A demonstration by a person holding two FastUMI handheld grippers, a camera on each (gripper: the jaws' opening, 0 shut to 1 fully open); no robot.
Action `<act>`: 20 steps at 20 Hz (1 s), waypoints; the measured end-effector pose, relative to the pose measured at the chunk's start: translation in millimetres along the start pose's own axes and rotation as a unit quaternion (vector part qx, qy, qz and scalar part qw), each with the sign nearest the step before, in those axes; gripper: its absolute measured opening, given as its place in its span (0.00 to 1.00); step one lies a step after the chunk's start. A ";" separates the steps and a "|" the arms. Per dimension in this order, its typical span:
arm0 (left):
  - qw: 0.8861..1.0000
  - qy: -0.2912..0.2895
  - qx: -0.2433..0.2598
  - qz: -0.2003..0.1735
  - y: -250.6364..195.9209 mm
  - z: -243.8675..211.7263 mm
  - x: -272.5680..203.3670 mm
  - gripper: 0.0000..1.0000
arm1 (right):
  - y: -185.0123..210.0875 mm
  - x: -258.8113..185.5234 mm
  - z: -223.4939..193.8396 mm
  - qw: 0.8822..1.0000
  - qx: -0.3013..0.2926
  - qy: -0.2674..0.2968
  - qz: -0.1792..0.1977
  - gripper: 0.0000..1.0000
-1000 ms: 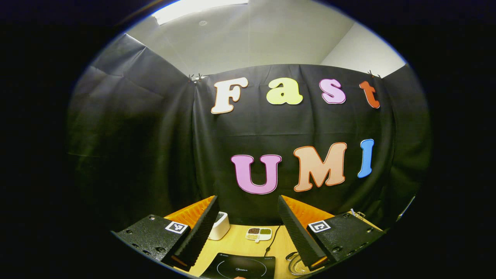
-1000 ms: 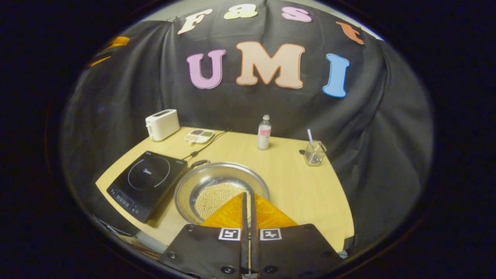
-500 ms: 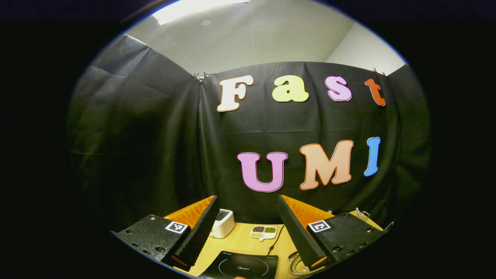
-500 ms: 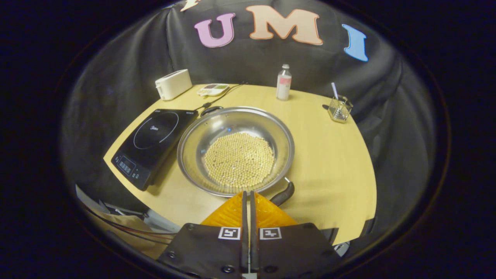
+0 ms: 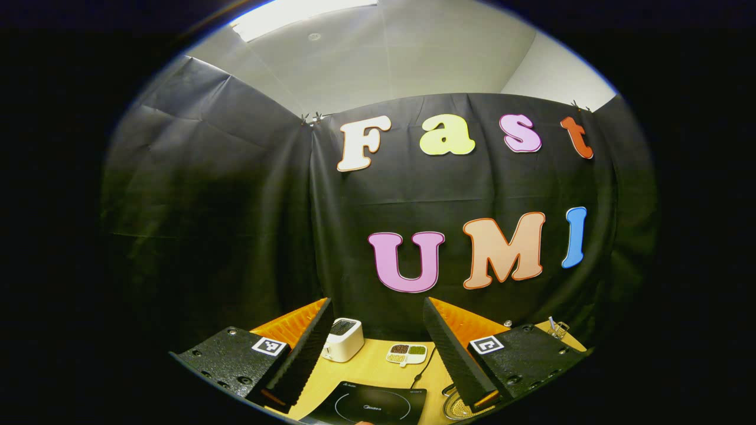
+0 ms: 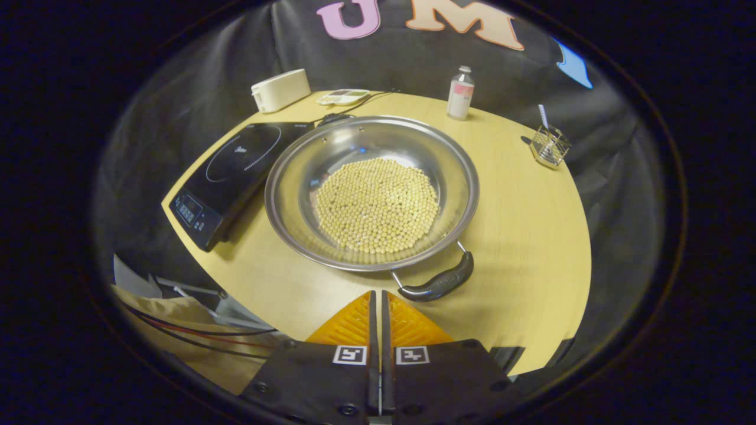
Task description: First push the handle of the pot to place it horizontally, then grasp the pot with both hands and set it on the induction cooktop.
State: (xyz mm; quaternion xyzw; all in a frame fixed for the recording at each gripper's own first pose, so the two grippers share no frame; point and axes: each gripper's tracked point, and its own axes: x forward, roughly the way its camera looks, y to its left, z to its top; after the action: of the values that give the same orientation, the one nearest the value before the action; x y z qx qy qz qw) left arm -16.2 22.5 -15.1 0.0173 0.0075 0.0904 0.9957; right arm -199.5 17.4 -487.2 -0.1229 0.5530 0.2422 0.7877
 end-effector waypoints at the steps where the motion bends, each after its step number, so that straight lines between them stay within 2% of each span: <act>1: 1.000 0.001 -0.002 0.003 1.0 -0.5 -1.5 0.96 | -3.8 1.8 -2.7 1.000 -0.003 0.006 -0.001 0.04; 3: 1.000 0.005 -0.005 0.012 4.5 -1.7 -4.9 0.96 | -9.0 6.1 -4.3 1.000 0.000 0.016 -0.001 0.00; 4: 1.000 0.007 -0.006 0.016 5.6 -3.3 -7.5 0.96 | -8.5 7.8 -2.6 1.000 0.007 0.020 0.006 0.04; 6: 1.000 0.011 -0.006 0.028 11.6 -4.3 -11.1 0.96 | -14.1 8.7 -1.2 1.000 0.013 0.025 0.005 0.02; 8: 0.999 0.014 -0.007 0.040 17.3 -5.6 -15.3 0.96 | -25.1 8.5 0.3 1.000 0.011 0.026 -0.006 0.00; 14: 0.997 0.020 -0.008 0.079 41.1 -7.2 -28.1 0.97 | -66.7 12.2 9.4 0.998 0.008 0.039 -0.038 0.02; 15: 0.996 0.021 -0.010 0.084 44.4 -7.8 -29.4 0.96 | -74.1 13.7 13.4 0.998 0.005 0.038 -0.046 0.00; 20: 0.994 0.027 -0.020 0.106 60.4 -15.2 -40.3 0.97 | -99.3 23.3 30.2 0.996 0.009 0.027 -0.083 0.02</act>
State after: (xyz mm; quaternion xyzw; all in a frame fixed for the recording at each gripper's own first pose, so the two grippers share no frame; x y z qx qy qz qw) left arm -66.9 75.2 -27.6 -0.0041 0.0311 0.1964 0.9800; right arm -117.2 -47.6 -505.5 -0.1679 0.5639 0.1679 0.7909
